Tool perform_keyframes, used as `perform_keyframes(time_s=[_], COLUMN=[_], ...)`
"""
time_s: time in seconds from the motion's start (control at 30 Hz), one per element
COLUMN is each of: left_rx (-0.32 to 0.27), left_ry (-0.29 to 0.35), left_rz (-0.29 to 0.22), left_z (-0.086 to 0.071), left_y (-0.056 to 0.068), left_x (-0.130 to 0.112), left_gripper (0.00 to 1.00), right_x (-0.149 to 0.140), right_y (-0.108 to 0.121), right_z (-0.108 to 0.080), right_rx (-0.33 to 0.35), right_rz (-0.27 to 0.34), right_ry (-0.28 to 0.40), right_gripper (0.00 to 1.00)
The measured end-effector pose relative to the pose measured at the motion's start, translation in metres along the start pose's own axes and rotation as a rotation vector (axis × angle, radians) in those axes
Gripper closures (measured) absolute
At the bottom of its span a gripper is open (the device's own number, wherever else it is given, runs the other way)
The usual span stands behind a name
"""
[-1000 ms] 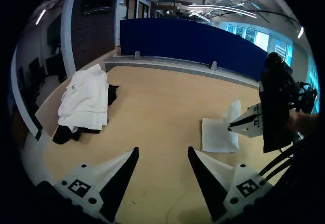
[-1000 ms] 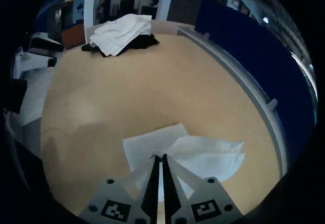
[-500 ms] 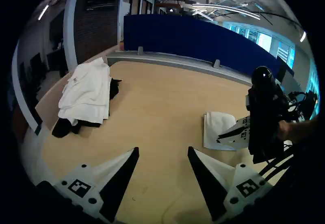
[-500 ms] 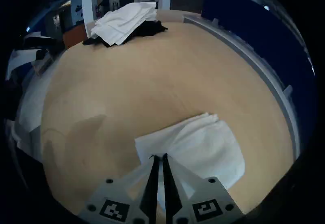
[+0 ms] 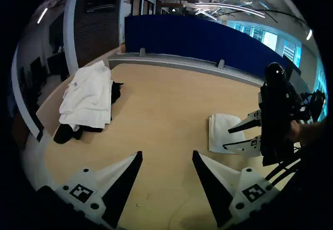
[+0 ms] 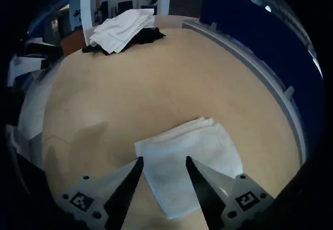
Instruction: Fold towel
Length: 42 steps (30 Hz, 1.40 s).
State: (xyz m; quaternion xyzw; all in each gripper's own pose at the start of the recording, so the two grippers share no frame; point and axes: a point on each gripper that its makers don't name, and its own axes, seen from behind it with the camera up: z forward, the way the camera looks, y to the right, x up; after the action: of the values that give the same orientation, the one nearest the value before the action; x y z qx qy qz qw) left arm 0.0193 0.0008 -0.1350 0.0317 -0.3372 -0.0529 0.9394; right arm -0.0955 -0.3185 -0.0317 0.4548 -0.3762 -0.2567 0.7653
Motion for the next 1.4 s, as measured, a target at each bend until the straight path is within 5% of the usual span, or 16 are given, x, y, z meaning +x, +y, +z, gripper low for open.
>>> perform_keyframes(time_s=[0.37, 1.07, 1.4], left_rx=[-0.010, -0.032, -0.035], left_ry=[0.003, 0.007, 0.008], left_rz=[0.005, 0.017, 0.018], left_z=[0.000, 0.003, 0.001], left_y=[0.006, 0.018, 0.020], left_x=[0.003, 0.010, 0.010], left_gripper=[0.11, 0.11, 0.11], right_x=[-0.009, -0.086, -0.097], right_y=[0.001, 0.005, 0.002], right_z=[-0.014, -0.048, -0.040], right_rx=[-0.021, -0.072, -0.074], right_rz=[0.053, 0.196, 0.205], right_ry=[0.012, -0.043, -0.065], right_gripper=[0.19, 0.19, 0.37])
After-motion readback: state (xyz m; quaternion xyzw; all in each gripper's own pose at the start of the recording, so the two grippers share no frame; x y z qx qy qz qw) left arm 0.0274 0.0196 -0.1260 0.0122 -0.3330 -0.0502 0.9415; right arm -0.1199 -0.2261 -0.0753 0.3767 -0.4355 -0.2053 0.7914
